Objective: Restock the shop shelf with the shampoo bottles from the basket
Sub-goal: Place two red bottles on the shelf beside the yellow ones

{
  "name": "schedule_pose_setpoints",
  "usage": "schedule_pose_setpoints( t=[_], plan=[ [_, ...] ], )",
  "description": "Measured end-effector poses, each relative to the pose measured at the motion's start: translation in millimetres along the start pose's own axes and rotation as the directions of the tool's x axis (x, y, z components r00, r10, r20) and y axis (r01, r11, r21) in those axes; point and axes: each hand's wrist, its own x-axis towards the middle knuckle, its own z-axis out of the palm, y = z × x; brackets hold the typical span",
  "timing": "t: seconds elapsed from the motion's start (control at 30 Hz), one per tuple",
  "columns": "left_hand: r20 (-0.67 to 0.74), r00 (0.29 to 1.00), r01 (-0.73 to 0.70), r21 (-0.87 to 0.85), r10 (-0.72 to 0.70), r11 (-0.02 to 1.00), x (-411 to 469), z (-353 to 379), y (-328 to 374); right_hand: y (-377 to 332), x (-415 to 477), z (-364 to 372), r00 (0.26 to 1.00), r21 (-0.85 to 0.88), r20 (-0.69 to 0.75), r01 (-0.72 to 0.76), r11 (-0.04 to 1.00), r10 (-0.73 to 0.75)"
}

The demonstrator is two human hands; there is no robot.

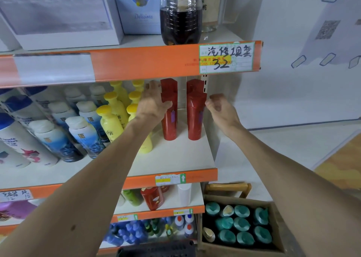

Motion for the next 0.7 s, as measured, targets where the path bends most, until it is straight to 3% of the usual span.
schedule_pose_setpoints(
  t=[0.3, 0.4, 0.7],
  plan=[
    [0.044, 0.997, 0.057, 0.054, -0.06, 0.997, -2, -28, -7, -54, 23, 13, 0.971, -0.282, 0.193, 0.193, 0.94, -0.141],
    [0.053, 0.998, 0.034, 0.057, -0.037, 0.998, -3, -27, -10, -58, 27, 17, 0.974, -0.363, 0.178, 0.195, 0.911, -0.138],
    [0.077, 0.997, 0.01, 0.047, -0.014, 0.999, 1, -18, -11, -39, 24, 9, 0.98, -0.298, 0.172, 0.151, 0.943, -0.103]
  ],
)
